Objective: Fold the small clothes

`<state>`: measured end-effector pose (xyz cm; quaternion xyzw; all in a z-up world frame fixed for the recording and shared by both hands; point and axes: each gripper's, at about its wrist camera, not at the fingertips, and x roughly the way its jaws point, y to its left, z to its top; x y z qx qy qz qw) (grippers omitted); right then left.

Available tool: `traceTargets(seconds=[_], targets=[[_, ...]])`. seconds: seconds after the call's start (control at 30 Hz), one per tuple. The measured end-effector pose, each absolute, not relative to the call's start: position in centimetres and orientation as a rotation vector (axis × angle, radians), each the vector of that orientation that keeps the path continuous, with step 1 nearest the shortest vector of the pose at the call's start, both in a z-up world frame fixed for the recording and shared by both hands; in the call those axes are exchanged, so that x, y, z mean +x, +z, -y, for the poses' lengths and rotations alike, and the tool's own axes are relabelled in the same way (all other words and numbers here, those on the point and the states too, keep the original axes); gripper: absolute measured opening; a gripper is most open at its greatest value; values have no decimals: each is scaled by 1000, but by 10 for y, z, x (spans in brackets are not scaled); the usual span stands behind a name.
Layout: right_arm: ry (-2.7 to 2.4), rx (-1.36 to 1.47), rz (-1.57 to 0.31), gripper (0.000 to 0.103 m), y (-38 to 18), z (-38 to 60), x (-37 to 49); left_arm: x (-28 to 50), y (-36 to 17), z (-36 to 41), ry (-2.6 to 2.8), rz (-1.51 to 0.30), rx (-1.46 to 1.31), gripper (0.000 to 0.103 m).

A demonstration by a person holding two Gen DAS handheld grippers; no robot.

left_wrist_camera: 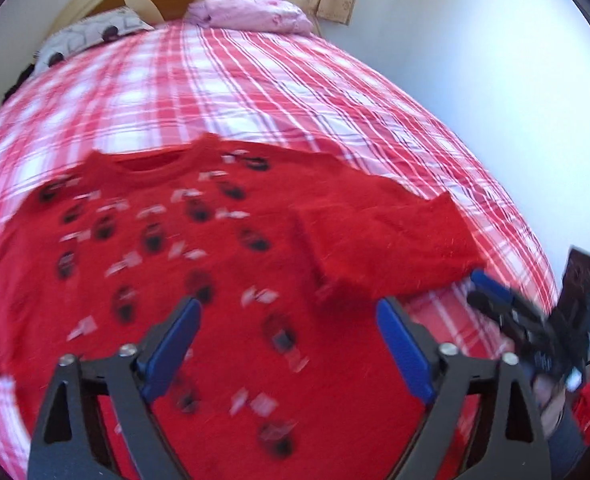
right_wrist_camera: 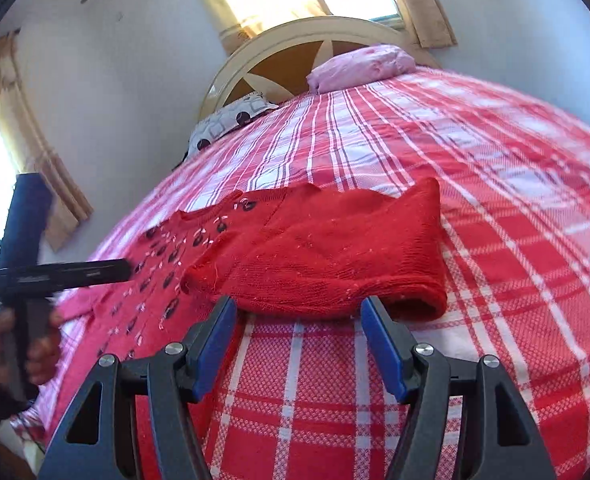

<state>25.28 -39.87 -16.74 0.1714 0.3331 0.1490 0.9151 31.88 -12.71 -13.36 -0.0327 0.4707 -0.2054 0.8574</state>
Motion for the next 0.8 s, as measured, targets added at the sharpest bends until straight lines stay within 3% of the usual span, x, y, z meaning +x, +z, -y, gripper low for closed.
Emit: traceTargets(seconds=[0.17,0.37,0.4,0.43,0.47,0.57,0.8], targets=[[300,448,-578,66,-162,416,240,352,-159,160,-427,-1044,-82,76],[260,527,-547,66,-164,430,240,372,-174,178,-387,-1071,-78,69],[258,531,-549,66,-164,430,241,372,-174,179,-389,-1070,-70,62],[258,530,-550,66,-164,430,242,370,-171,179,-396,-1064,-67,42],[259,528,-550,66,-164,430,241,371,-171,179,-395,-1066,-65,32],[262,518,-553,66,-164,429,242,371,-167,176,-423,-1056,-91,18],[266,521,-563,67,-169,430,245,361,-138,148,-456,-1007,-168,13]])
